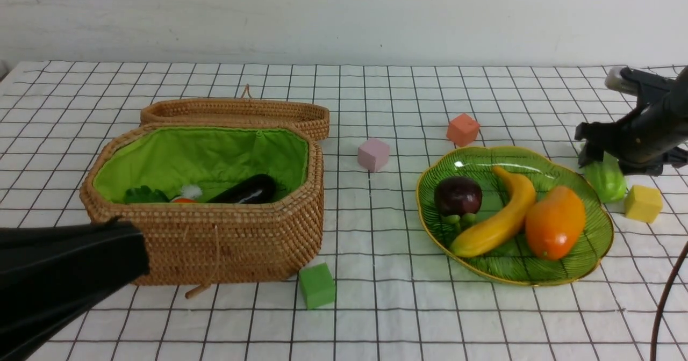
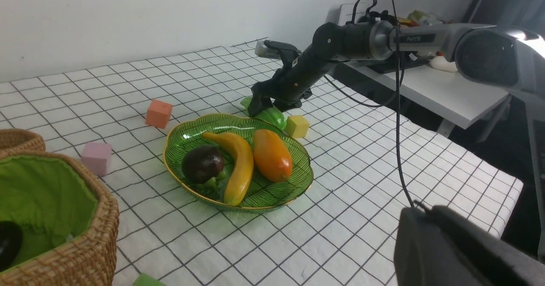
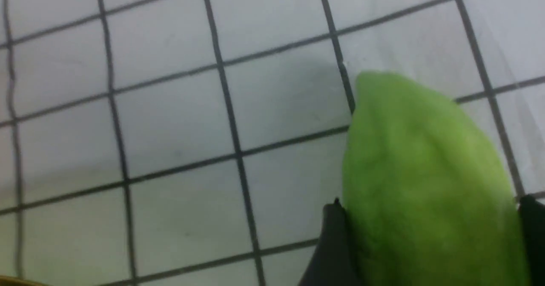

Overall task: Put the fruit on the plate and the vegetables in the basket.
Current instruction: Take a chayote with your right arm and place it on the basket on the left.

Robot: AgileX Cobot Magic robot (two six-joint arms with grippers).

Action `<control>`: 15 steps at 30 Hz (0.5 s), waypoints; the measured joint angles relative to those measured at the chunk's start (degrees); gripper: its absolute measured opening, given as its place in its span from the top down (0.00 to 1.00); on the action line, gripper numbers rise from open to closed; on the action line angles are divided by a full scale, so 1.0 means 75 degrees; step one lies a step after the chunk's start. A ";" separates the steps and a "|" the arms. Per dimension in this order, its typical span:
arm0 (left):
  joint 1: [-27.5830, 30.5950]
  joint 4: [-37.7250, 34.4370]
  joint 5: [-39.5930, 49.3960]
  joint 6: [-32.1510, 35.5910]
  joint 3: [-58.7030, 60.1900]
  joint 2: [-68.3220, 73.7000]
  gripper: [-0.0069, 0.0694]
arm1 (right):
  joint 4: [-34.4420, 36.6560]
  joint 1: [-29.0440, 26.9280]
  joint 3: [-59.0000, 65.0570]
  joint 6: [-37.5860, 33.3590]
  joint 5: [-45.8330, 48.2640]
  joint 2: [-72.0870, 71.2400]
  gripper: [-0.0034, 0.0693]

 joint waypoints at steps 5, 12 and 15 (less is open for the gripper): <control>0.0000 0.0000 0.0086 0.0000 0.0000 0.0000 0.93 | -0.0108 0.0000 -0.0023 -0.0056 -0.0034 0.0087 0.27; 0.0000 0.0000 0.0391 0.0000 0.0000 0.0000 0.93 | -0.0126 0.0000 -0.0337 -0.0056 0.0455 0.0100 0.31; 0.0000 0.0000 0.0537 0.0000 0.0000 0.0000 0.93 | -0.0137 -0.0007 -0.0563 -0.0056 0.0804 -0.0086 0.31</control>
